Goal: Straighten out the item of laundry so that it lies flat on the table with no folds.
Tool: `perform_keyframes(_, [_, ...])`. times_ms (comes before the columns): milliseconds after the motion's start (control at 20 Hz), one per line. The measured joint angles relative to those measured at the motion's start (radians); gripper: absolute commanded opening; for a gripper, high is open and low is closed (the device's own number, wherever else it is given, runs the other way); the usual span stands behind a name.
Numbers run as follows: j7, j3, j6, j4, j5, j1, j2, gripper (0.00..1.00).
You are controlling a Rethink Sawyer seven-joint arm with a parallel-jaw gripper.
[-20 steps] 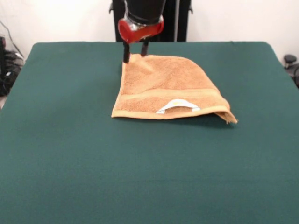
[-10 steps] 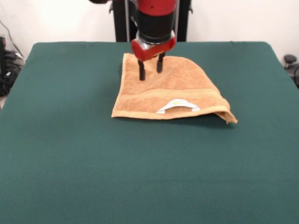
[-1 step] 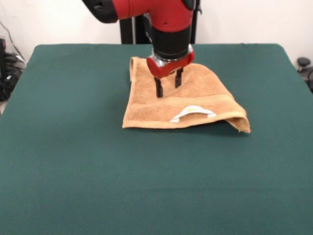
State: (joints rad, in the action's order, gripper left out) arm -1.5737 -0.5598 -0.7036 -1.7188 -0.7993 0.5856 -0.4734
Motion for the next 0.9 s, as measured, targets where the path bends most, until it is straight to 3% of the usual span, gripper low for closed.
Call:
perform_keyframes(300, [0.0, -0.008, -0.044, 0.061, 0.014, 0.0, 0.036, 1.0])
perform_keyframes(900, [0.0, -0.027, -0.085, 0.085, 0.014, 0.007, 0.048, 1.0])
